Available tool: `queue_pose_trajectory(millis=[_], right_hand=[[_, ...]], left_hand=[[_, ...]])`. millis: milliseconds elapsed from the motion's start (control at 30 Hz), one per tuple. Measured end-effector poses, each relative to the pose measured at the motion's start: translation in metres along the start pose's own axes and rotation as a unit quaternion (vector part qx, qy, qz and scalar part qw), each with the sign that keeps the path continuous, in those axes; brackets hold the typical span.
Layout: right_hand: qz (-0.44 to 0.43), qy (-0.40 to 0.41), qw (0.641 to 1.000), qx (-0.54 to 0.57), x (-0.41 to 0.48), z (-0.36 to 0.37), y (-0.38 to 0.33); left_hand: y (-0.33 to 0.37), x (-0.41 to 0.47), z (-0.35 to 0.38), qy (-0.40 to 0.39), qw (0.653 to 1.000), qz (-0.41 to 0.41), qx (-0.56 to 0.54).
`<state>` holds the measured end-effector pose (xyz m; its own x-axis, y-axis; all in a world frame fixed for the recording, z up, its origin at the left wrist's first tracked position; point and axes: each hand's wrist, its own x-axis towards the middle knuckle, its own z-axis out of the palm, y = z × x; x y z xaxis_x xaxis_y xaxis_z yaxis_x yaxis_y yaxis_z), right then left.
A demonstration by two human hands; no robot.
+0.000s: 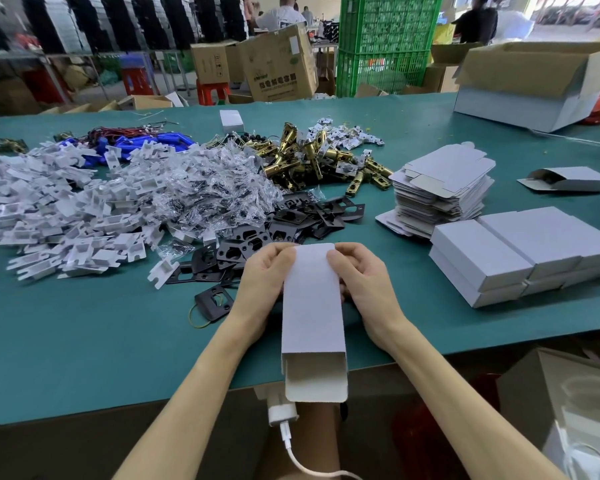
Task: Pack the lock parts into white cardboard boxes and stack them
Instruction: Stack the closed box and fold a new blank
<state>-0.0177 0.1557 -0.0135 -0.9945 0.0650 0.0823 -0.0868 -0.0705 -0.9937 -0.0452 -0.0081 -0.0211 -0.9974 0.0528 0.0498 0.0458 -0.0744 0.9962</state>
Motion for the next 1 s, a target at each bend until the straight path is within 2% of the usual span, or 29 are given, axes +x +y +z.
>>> queue_pose_trajectory(millis=[100,233,333,400,500,567,700,767,833,900,1000], right_hand=[[0.021,-0.027,0.999,0.02,0.0,0.001,-0.004],[0.002,-0.08,0.995,-0.065,-0.003,0.002,-0.007],[0.007,-0.107,0.992,-0.072,-0.004,0.001,-0.007],[0.014,-0.114,0.992,-0.058,-0.004,0.001,-0.007],[0.027,-0.144,0.989,0.015,-0.003,0.0,-0.008],[0.024,-0.173,0.985,-0.002,-0.002,0.001,-0.008],[-0.023,-0.14,0.982,-0.128,-0.001,0.007,-0.002],[-0.029,-0.101,0.99,-0.092,-0.001,0.006,0.002],[-0.024,-0.078,0.996,-0.042,0.001,0.004,0.002],[-0.025,-0.056,0.997,-0.04,0.002,0.004,0.003],[-0.023,0.003,1.0,-0.02,0.001,0.002,0.005]], left_hand=[[-0.001,0.002,-0.002,0.034,0.999,0.04,0.0],[0.0,0.003,-0.005,0.121,0.987,0.101,0.003],[0.001,0.001,-0.005,0.161,0.978,0.132,-0.003],[0.005,0.001,-0.009,0.253,0.955,0.155,0.0],[0.009,0.007,-0.022,0.4,0.901,0.163,-0.03],[0.012,0.011,-0.024,0.431,0.89,0.134,-0.064],[0.009,0.008,-0.015,0.389,0.904,0.177,0.001],[0.005,0.009,-0.014,0.347,0.921,0.179,0.01],[0.004,0.009,-0.013,0.304,0.941,0.146,-0.006],[0.005,0.007,-0.01,0.255,0.96,0.11,-0.037],[0.006,0.003,-0.005,0.205,0.972,0.106,-0.045]])
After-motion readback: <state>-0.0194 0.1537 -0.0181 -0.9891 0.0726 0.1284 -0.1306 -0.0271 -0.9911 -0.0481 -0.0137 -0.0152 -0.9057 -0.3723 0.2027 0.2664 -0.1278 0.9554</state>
